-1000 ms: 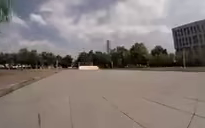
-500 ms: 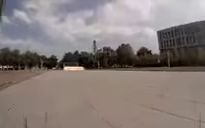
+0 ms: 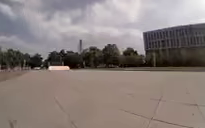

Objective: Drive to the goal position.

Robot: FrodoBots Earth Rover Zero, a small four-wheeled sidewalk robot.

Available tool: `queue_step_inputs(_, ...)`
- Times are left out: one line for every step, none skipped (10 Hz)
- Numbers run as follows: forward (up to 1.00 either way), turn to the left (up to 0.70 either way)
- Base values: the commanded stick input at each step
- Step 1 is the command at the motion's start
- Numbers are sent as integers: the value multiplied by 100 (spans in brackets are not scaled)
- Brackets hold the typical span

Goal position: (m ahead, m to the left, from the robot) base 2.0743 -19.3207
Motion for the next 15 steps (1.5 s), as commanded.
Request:
queue_step_inputs(100, -38)
queue_step_inputs(100, -38)
queue_step_inputs(100, -38)
queue_step_inputs(100, -38)
queue_step_inputs(100, -38)
queue_step_inputs(100, -38)
queue_step_inputs(100, -38)
queue_step_inputs(100, -38)
queue_step_inputs(100, -38)
queue_step_inputs(100, -38)
queue_step_inputs(100, -38)
queue_step_inputs(100, -38)
queue_step_inputs(100, -38)
queue_step_inputs(100, -38)
queue_step_inputs(100, -38)
